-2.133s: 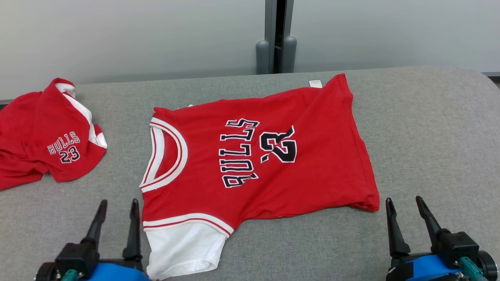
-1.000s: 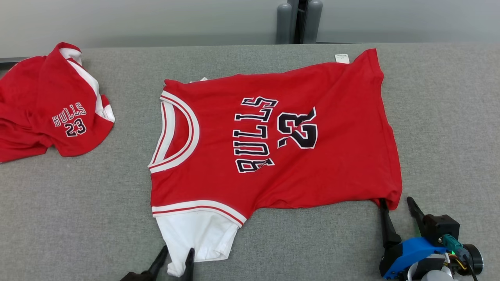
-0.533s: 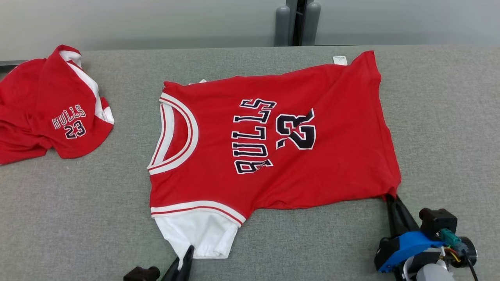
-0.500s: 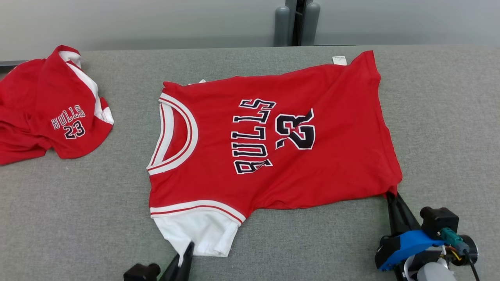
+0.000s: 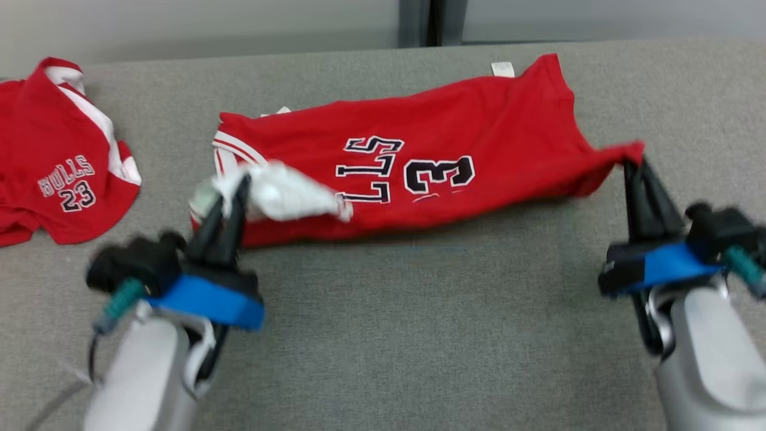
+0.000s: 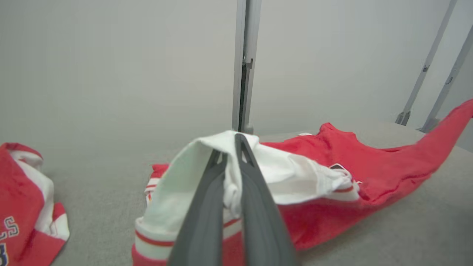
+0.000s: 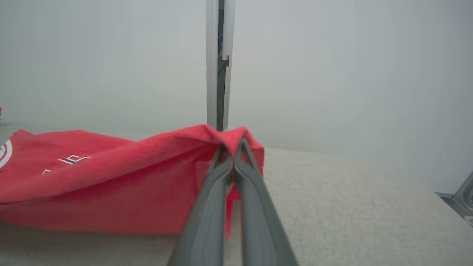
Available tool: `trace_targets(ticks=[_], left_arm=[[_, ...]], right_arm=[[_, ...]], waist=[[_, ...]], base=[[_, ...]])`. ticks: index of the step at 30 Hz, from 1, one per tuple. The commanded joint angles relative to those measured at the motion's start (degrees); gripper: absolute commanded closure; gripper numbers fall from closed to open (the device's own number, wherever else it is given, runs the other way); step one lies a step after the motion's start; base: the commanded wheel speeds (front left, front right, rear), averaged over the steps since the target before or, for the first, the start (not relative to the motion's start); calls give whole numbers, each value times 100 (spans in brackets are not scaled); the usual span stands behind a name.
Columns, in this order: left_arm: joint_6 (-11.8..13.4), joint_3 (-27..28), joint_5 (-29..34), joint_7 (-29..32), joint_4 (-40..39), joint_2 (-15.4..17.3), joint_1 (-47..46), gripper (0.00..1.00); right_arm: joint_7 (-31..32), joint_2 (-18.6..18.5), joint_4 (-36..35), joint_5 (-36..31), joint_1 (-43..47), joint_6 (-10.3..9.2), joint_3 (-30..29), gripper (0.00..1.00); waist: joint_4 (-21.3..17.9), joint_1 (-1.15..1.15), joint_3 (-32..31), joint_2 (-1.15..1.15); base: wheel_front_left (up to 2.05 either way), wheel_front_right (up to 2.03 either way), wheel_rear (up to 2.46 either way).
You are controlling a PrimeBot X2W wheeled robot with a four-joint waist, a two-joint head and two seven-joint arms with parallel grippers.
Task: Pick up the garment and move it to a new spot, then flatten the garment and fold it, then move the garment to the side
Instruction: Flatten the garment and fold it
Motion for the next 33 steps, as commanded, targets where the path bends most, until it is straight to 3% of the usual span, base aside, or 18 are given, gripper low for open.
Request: trace_targets(ticks=[1,2,3,10,17,27,33], left_arm=[[-8,25,31,0,-16,79,-259,100],[-8,38,54,0,7,167,-521,100],[-8,98,78,0,195,499,-2020,100],[-7,105,79,57,719,957,-4156,100],[-2,-244,-87,238,1284,1130,-6085,100],[-2,-859,-194,214,2357,933,-7761,100],[-2,-1117,-316,50,2528,918,-7885,100]], right_arm=[[0,-60,-17,-35,-255,-6,32,100],[0,-98,9,-46,-508,-6,85,100],[0,-274,320,-104,-1911,-6,282,100],[28,-350,1200,-170,-4011,-6,525,100],[108,-414,2238,-168,-5821,-6,520,100],[32,-457,3372,-366,-7304,-6,182,100],[-12,-449,3382,-445,-7224,-6,255,100]], waist=[[-100,-1,163,0],[-148,-1,265,0],[-342,-1,710,0],[-634,-1,1230,0],[-783,-1,1570,0],[-835,-1,1647,0],[-781,-1,1730,0]], base=[[0,0,0],[0,0,0],[0,0,0],[0,0,0],[0,0,0],[0,0,0],[0,0,0]])
